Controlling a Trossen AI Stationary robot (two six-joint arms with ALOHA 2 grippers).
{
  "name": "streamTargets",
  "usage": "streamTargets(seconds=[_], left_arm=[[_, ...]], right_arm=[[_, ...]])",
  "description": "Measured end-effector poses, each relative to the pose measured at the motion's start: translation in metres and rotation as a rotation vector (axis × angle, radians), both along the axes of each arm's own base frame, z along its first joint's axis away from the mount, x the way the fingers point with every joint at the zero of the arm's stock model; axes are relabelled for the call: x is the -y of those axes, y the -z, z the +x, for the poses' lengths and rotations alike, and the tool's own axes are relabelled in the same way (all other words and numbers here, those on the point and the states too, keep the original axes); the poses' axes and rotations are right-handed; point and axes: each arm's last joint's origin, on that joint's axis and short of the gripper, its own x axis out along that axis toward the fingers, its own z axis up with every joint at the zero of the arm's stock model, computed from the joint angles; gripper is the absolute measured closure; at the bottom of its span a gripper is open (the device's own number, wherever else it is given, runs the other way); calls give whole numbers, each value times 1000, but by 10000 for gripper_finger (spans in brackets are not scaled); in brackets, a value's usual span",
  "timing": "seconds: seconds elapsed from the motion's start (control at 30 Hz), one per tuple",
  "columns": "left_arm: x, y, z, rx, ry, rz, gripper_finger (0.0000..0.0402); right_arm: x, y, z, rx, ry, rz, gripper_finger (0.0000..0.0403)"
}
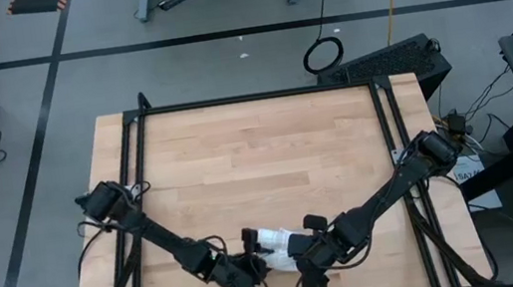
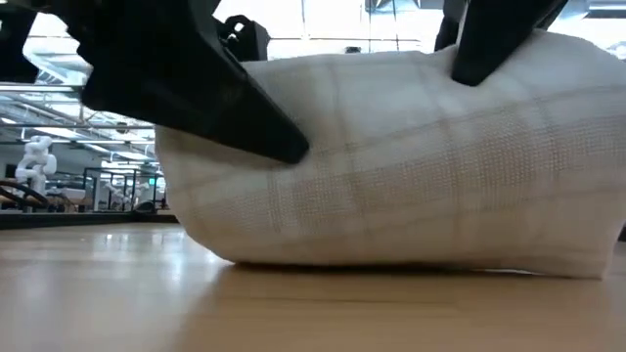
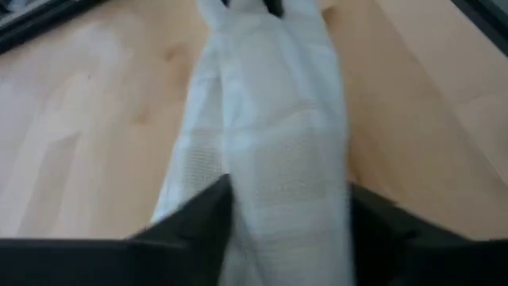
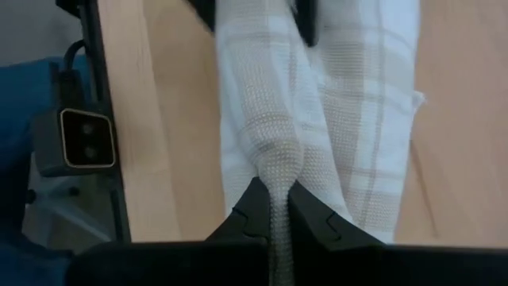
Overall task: Roll towel
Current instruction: Roll the white kitchen towel
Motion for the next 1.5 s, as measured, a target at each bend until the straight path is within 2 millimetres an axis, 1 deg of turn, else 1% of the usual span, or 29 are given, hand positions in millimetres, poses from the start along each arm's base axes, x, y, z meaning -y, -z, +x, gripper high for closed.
streamTargets(seconds=[0.07, 0.13, 0.17, 0.2, 0.27, 0.4, 0.53, 0.67, 0.77, 0.87, 0.93, 1.0, 1.1, 1.2, 1.3, 1.37, 1.4, 1.43, 1.5], left_arm=[[-5, 1, 3, -28, 29, -23, 265], [-10, -2, 7, -61, 81, -78, 351], [-12, -6, 8, -76, 114, -129, 371], [-15, -8, 10, -91, 142, -183, 375], [-20, -12, 14, -131, 178, -306, 372], [-37, -11, 23, -190, 151, -443, 372], [-55, 1, 34, -265, 111, -557, 374], [-68, 14, 41, -337, 110, -649, 374], [-76, 19, 45, -380, 108, -719, 375], [-81, 19, 47, -394, 70, -766, 375], [-84, 17, 47, -395, 51, -784, 375], [-86, 15, 49, -388, 45, -798, 375], [-91, 15, 51, -390, 29, -826, 375], [-93, 15, 51, -394, 11, -846, 375], [-93, 15, 51, -399, 23, -856, 375], [-93, 15, 52, -398, 24, -858, 375], [-93, 15, 51, -399, 25, -858, 375], [-92, 15, 51, -399, 26, -858, 374], [-92, 15, 51, -399, 27, -857, 366]], right_arm=[[-2, 1, -1, -11, -17, 13, 399], [-5, 1, -3, -20, -31, 31, 399], [-7, 0, -4, -28, -48, 47, 398], [-9, 0, -5, -34, -68, 62, 395], [-13, 0, -6, -30, -94, 73, 385], [-20, -1, -8, 12, -139, 58, 354], [-22, 0, -13, -12, -121, 14, 309], [-25, 2, -21, -44, -143, -23, 271], [-32, -2, -28, -9, -156, -58, 262], [-41, -5, -35, 73, -102, -141, 262], [-45, 1, -36, 87, -82, -170, 257], [-50, 8, -38, 73, -80, -178, 242], [-53, 18, -37, 56, -66, -197, 204], [-52, 31, -36, 39, -52, -264, 159], [-47, 43, -31, 14, -23, -321, 127], [-42, 48, -26, -6, -10, -328, 130], [-39, 49, -24, -15, -2, -326, 142], [-37, 49, -22, -20, 8, -320, 160], [-31, 48, -18, -45, 19, -287, 216]])
